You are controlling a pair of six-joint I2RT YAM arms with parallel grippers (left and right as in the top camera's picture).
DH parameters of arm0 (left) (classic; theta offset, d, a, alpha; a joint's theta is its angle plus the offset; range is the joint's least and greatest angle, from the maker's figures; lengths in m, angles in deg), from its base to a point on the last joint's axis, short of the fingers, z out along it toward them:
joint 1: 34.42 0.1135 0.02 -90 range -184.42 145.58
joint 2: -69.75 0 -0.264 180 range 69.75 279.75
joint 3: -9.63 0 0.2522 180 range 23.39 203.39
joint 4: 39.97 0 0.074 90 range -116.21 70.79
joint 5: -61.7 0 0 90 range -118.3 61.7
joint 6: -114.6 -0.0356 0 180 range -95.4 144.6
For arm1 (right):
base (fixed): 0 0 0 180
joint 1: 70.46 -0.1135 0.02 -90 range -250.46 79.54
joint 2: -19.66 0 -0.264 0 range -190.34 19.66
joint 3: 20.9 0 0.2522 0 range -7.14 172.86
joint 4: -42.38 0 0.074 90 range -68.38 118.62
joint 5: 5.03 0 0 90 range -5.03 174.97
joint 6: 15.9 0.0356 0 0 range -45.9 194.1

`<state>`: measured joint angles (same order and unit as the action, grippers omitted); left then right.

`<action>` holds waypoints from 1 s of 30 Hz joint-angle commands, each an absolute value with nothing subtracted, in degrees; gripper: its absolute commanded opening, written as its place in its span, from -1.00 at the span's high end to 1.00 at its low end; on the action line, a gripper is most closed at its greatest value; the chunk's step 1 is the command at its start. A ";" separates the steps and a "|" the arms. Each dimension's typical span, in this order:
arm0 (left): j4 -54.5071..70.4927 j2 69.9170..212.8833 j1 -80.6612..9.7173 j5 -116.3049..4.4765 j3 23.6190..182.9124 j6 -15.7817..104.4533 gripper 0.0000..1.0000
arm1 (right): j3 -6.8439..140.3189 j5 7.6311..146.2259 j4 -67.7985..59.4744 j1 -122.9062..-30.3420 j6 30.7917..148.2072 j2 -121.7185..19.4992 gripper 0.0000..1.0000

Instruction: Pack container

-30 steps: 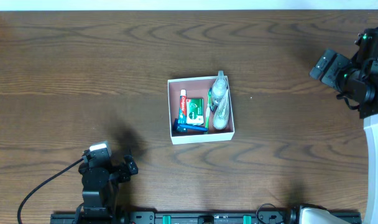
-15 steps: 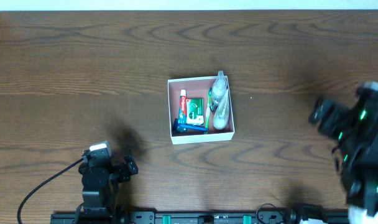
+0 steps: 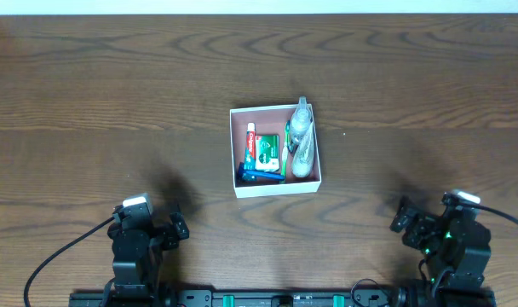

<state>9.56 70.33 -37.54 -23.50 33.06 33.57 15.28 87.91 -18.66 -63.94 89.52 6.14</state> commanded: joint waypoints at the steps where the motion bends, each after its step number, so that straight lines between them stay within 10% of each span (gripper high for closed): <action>1: 9.49 69.96 -37.76 -23.39 32.34 33.42 -0.96 | 12.74 86.84 -18.36 -63.76 88.63 8.20 -0.99; 30: 9.47 69.96 -37.76 -23.39 32.34 33.40 -0.96 | 1.96 86.84 -11.47 -63.76 90.99 8.24 -0.98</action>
